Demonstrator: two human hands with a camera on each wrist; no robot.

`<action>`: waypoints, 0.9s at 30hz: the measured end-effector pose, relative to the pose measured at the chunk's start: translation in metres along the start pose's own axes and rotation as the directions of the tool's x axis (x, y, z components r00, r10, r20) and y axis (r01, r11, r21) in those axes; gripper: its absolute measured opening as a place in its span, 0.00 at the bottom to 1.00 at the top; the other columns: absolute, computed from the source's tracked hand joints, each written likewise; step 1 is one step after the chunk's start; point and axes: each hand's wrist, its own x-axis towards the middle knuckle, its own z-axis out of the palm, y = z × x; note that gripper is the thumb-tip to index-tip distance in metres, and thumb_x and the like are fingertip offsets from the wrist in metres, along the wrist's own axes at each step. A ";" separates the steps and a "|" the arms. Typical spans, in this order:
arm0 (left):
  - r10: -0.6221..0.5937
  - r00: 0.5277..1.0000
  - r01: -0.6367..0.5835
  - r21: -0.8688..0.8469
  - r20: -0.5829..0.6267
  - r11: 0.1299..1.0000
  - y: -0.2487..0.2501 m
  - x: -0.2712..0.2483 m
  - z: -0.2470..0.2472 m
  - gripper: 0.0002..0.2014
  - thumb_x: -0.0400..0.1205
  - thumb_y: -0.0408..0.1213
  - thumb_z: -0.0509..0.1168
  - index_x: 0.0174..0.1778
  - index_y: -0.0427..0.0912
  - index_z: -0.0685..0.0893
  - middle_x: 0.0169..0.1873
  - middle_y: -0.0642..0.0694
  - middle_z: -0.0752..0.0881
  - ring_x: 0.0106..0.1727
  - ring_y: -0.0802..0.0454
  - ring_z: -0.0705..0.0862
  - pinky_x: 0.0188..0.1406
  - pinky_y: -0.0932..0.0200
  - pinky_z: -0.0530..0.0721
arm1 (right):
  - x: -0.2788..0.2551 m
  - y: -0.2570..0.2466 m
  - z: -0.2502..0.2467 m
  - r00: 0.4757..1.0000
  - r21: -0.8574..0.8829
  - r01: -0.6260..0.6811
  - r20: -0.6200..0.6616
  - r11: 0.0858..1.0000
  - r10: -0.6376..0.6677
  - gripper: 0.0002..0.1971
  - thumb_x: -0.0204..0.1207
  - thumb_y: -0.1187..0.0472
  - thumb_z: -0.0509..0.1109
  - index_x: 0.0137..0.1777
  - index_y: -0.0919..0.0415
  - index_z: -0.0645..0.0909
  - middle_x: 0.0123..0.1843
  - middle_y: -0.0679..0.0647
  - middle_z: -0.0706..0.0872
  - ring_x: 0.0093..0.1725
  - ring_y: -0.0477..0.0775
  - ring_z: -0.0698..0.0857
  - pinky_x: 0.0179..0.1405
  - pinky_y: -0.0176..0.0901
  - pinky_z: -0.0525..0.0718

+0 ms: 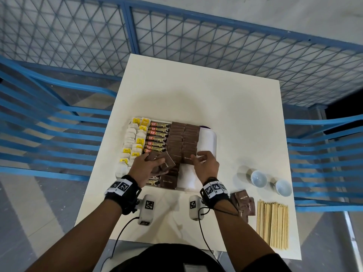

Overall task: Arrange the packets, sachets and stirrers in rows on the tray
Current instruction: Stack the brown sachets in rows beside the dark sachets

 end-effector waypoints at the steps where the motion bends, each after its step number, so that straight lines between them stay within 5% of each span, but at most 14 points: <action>1: 0.004 1.000 -0.004 -0.009 0.000 1.000 0.001 0.000 0.001 0.12 0.80 0.20 0.71 0.58 0.29 0.84 0.46 0.37 0.92 0.44 0.41 0.93 0.54 0.30 0.89 | -0.004 -0.003 0.001 0.998 0.020 0.036 0.044 0.999 -0.037 0.10 0.75 0.48 0.78 0.49 0.51 0.85 0.41 0.44 0.89 0.40 0.40 0.85 0.41 0.32 0.80; 6: 0.004 1.000 -0.004 -0.032 -0.010 0.999 0.001 -0.002 0.009 0.10 0.80 0.24 0.73 0.57 0.31 0.86 0.51 0.35 0.92 0.51 0.36 0.92 0.47 0.35 0.92 | -0.020 -0.022 0.017 0.897 0.007 0.212 0.395 0.977 -0.198 0.17 0.71 0.41 0.79 0.51 0.53 0.88 0.45 0.43 0.90 0.45 0.41 0.87 0.44 0.31 0.83; 11: 0.005 1.000 -0.004 0.035 -0.027 0.999 -0.001 -0.006 0.011 0.11 0.80 0.28 0.75 0.57 0.35 0.87 0.49 0.37 0.93 0.48 0.39 0.93 0.43 0.41 0.93 | -0.014 -0.023 0.018 0.930 0.102 0.186 0.304 0.977 -0.209 0.04 0.74 0.55 0.80 0.45 0.51 0.88 0.42 0.46 0.92 0.38 0.45 0.88 0.46 0.42 0.88; 14: 0.025 0.999 -0.022 0.081 -0.032 0.997 -0.004 -0.008 0.011 0.11 0.78 0.26 0.76 0.56 0.34 0.88 0.48 0.38 0.94 0.46 0.39 0.94 0.44 0.40 0.93 | -0.007 -0.019 0.015 0.959 0.153 0.149 0.219 0.977 -0.181 0.05 0.76 0.59 0.78 0.42 0.47 0.87 0.41 0.46 0.92 0.34 0.45 0.88 0.42 0.44 0.88; 16: 0.059 0.997 -0.055 0.068 -0.045 0.996 -0.006 -0.008 0.012 0.12 0.77 0.24 0.76 0.55 0.33 0.88 0.49 0.36 0.93 0.45 0.39 0.94 0.44 0.41 0.93 | -0.006 -0.017 0.014 0.963 0.177 0.109 0.225 0.978 -0.148 0.05 0.74 0.48 0.78 0.44 0.46 0.87 0.43 0.46 0.92 0.37 0.47 0.89 0.43 0.45 0.88; 19: 0.091 0.994 -0.087 0.067 -0.058 0.994 -0.010 -0.007 0.012 0.12 0.76 0.24 0.77 0.55 0.32 0.89 0.49 0.35 0.93 0.47 0.38 0.93 0.48 0.40 0.93 | -0.007 -0.012 0.015 0.941 0.121 0.064 0.324 0.991 -0.100 0.23 0.67 0.33 0.77 0.51 0.50 0.87 0.45 0.46 0.92 0.43 0.51 0.91 0.48 0.46 0.89; 24: 0.080 0.994 -0.073 0.093 -0.072 0.993 -0.014 -0.004 0.013 0.06 0.79 0.27 0.75 0.51 0.35 0.90 0.45 0.36 0.93 0.45 0.39 0.93 0.44 0.43 0.93 | -0.010 -0.012 0.013 0.924 0.113 0.124 0.350 0.986 -0.156 0.08 0.73 0.55 0.81 0.47 0.55 0.86 0.42 0.52 0.92 0.35 0.51 0.90 0.42 0.47 0.90; 27: 0.032 0.998 -0.029 0.061 -0.047 0.998 -0.013 -0.003 0.011 0.05 0.85 0.24 0.67 0.54 0.30 0.86 0.43 0.32 0.90 0.40 0.40 0.92 0.41 0.45 0.94 | 0.000 -0.005 0.005 0.961 0.085 0.092 0.252 0.992 -0.111 0.08 0.74 0.55 0.80 0.46 0.53 0.84 0.41 0.51 0.91 0.34 0.50 0.89 0.37 0.36 0.85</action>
